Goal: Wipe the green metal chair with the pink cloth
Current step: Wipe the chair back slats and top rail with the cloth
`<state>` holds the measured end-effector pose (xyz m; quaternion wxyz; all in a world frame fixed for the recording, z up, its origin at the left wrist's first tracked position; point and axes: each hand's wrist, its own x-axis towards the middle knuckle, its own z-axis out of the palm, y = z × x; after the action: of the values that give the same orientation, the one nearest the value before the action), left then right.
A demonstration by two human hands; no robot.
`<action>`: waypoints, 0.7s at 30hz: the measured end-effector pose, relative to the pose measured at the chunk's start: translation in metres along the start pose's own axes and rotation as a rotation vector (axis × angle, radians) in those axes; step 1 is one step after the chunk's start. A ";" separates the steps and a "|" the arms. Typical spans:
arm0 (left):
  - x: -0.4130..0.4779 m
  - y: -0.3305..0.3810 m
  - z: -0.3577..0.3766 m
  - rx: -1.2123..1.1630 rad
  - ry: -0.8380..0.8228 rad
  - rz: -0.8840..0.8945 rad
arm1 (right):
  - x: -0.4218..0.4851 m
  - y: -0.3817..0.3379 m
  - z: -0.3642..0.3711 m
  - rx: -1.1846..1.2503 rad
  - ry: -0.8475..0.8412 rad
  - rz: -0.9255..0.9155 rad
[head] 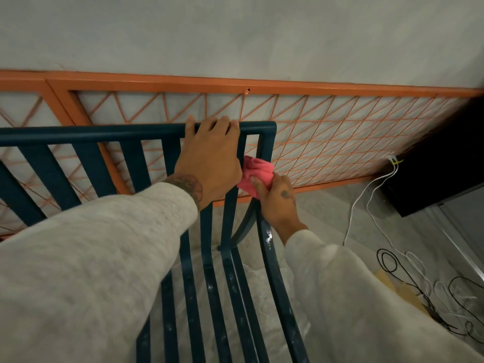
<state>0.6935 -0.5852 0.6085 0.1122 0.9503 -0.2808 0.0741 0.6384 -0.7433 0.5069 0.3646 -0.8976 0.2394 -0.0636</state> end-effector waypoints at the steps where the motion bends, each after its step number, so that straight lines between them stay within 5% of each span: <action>1: 0.000 0.000 0.000 -0.002 -0.003 0.002 | -0.001 0.001 0.003 -0.010 0.024 -0.012; 5: 0.001 -0.001 -0.003 -0.020 -0.001 0.011 | -0.054 0.022 0.012 0.141 -0.003 0.032; 8: 0.000 -0.002 -0.004 -0.004 0.001 0.030 | -0.085 0.031 0.006 0.039 -0.076 0.046; 16: -0.002 -0.004 0.001 0.024 0.003 0.035 | -0.010 0.025 0.012 0.033 -0.054 0.055; 21: -0.001 -0.003 0.001 0.021 -0.009 0.037 | -0.061 0.074 -0.002 0.257 -0.321 0.246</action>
<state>0.6944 -0.5824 0.6065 0.0996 0.9464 -0.2980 0.0745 0.5553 -0.7616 0.4612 0.5142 -0.8065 0.2760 0.0948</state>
